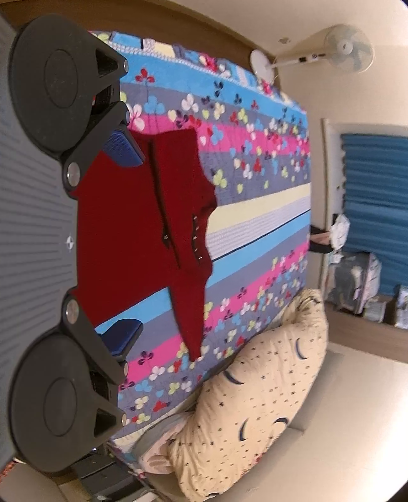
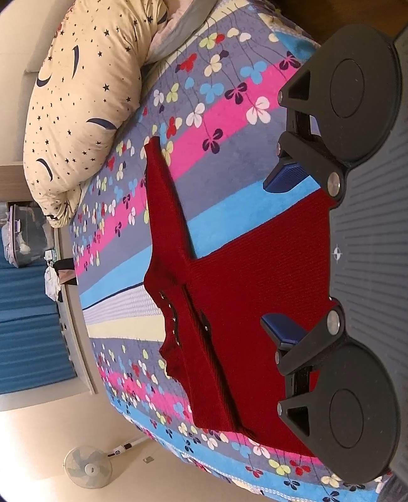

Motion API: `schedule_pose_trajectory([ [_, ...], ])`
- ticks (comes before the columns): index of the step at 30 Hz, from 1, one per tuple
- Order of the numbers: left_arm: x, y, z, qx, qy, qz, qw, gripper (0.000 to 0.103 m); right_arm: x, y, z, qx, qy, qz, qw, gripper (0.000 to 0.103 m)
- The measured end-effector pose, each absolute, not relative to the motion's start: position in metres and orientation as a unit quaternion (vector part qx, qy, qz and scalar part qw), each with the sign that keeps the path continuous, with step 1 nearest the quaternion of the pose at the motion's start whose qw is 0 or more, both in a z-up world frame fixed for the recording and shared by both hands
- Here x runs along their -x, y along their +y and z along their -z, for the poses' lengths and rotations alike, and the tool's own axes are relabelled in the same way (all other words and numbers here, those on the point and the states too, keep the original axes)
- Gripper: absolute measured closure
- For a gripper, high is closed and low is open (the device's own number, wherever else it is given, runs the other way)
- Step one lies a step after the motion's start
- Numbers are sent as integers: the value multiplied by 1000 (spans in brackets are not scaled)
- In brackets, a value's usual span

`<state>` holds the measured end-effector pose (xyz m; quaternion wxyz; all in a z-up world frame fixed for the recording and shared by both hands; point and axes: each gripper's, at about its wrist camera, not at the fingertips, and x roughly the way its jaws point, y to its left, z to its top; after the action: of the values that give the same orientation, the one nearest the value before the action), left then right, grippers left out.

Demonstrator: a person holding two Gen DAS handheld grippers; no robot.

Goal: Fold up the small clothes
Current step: 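Move the right gripper toward the other sleeve of the cardigan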

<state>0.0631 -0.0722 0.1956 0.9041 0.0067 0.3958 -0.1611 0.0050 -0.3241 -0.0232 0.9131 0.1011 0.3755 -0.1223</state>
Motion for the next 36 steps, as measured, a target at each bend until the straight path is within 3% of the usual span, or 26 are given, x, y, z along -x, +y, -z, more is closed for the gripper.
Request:
schedule_pose_trajectory([
  [7,-126,-73,-143,-9,437,125,890,0,-55,-356,48,-123,371,132,911,18],
  [21,-301,-6,63,22,556,-50,829,0,-274,-556,173,-304,337,245,857,17],
  [26,-323,13,101,59,564,-107,816,0,-328,-621,222,-422,294,309,800,17],
  [30,-332,20,113,64,557,-142,816,0,-364,-645,242,-434,290,334,785,18],
  [31,-334,20,115,61,555,-148,816,0,-372,-646,242,-414,287,339,794,27],
  [32,-338,21,117,56,552,-154,817,0,-380,-646,242,-391,292,336,805,83],
  [33,-340,21,117,52,551,-157,818,0,-387,-646,239,-367,307,337,811,92],
  [36,-347,22,119,49,547,-163,820,0,-372,-647,211,-360,251,348,828,93],
])
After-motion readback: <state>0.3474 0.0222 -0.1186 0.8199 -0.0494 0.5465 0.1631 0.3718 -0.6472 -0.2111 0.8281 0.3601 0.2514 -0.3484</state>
